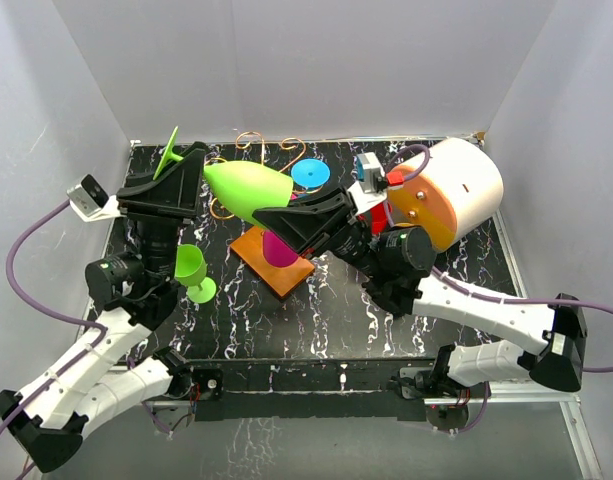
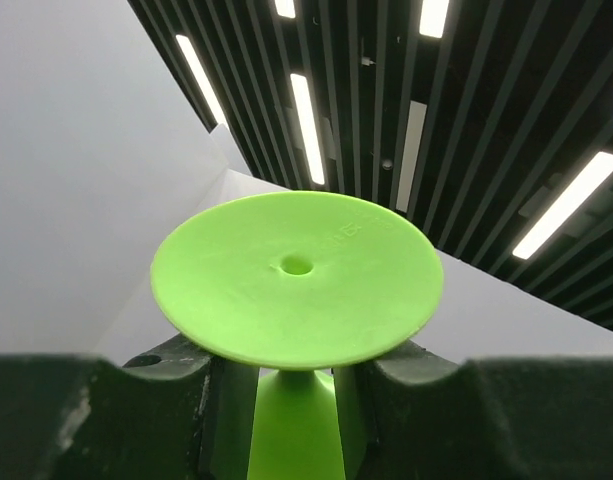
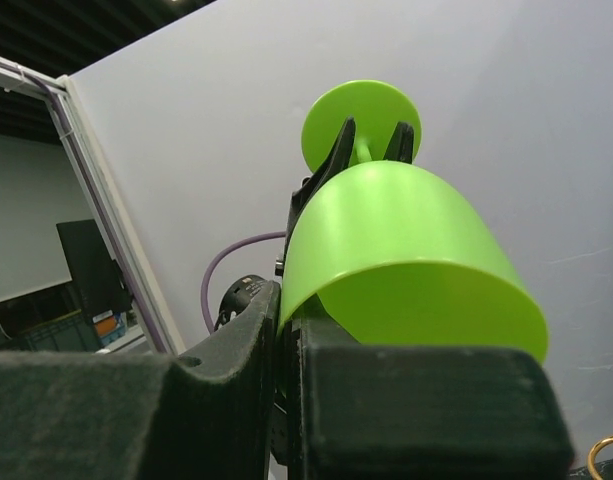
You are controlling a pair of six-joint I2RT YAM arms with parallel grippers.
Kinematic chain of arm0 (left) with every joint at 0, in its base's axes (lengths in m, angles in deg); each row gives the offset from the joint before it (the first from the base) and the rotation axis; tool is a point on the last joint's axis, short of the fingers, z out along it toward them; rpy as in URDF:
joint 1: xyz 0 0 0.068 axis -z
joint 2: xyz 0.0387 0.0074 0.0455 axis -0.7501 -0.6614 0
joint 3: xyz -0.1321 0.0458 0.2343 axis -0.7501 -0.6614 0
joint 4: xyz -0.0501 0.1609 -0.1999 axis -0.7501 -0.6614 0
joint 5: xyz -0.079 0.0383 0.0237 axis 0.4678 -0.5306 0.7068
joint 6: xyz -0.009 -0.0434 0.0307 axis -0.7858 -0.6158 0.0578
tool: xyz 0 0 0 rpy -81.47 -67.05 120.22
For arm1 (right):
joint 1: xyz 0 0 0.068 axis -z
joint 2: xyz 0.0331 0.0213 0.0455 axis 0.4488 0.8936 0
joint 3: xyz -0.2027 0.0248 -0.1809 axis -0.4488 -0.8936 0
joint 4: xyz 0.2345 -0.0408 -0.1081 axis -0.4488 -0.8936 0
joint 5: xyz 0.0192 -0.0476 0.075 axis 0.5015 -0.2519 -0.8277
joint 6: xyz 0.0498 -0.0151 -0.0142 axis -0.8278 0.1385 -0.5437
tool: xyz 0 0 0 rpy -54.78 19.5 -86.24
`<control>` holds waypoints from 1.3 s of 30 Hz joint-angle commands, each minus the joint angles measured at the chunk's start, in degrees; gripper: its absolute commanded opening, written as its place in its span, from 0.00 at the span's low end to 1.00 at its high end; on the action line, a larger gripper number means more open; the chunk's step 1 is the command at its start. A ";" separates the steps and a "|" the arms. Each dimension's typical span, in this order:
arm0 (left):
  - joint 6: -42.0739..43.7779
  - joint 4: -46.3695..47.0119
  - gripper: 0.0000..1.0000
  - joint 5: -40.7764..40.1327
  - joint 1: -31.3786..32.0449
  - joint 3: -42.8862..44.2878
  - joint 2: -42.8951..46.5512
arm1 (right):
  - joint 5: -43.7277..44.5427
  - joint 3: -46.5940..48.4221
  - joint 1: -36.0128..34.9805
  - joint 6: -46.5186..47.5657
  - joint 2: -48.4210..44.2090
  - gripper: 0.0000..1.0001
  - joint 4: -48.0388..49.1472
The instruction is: Place the wine glass upside down on the wine glass rack
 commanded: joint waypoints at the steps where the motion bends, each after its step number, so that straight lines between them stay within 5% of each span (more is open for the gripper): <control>1: 1.43 6.23 0.27 -3.31 0.04 0.91 -0.99 | -1.55 0.92 -2.39 1.24 1.17 0.00 -0.22; 7: 2.39 5.65 0.00 -3.42 0.04 0.64 -0.65 | 0.16 0.36 -2.83 1.35 0.94 0.00 -0.20; 9: 2.79 4.98 0.00 -3.76 0.05 0.40 -0.10 | 1.25 -0.29 -2.78 1.27 0.28 0.01 -0.56; 11: 3.57 4.54 0.00 -3.79 0.04 0.35 0.39 | 2.69 -0.84 -2.83 1.19 -0.51 0.15 -1.71; 14: 4.79 1.90 0.00 -3.55 0.02 0.89 1.12 | 5.90 -1.85 -2.87 0.81 -2.41 0.50 -4.69; 17: 6.41 -2.36 0.00 -1.86 0.04 1.96 2.45 | 10.01 -3.06 -2.83 0.24 -4.92 0.59 -9.30; 25: 12.25 -22.45 0.00 12.24 0.09 7.97 7.42 | 14.46 -4.27 -2.79 1.96 -15.33 0.63 -33.87; 29: 16.85 -36.76 0.00 19.92 0.11 11.54 9.27 | 23.88 -3.44 -2.82 1.05 -21.87 0.66 -45.74; 39: 27.64 -54.90 0.00 38.79 0.04 13.06 7.19 | 24.26 3.38 -2.82 0.22 -19.81 0.65 -48.63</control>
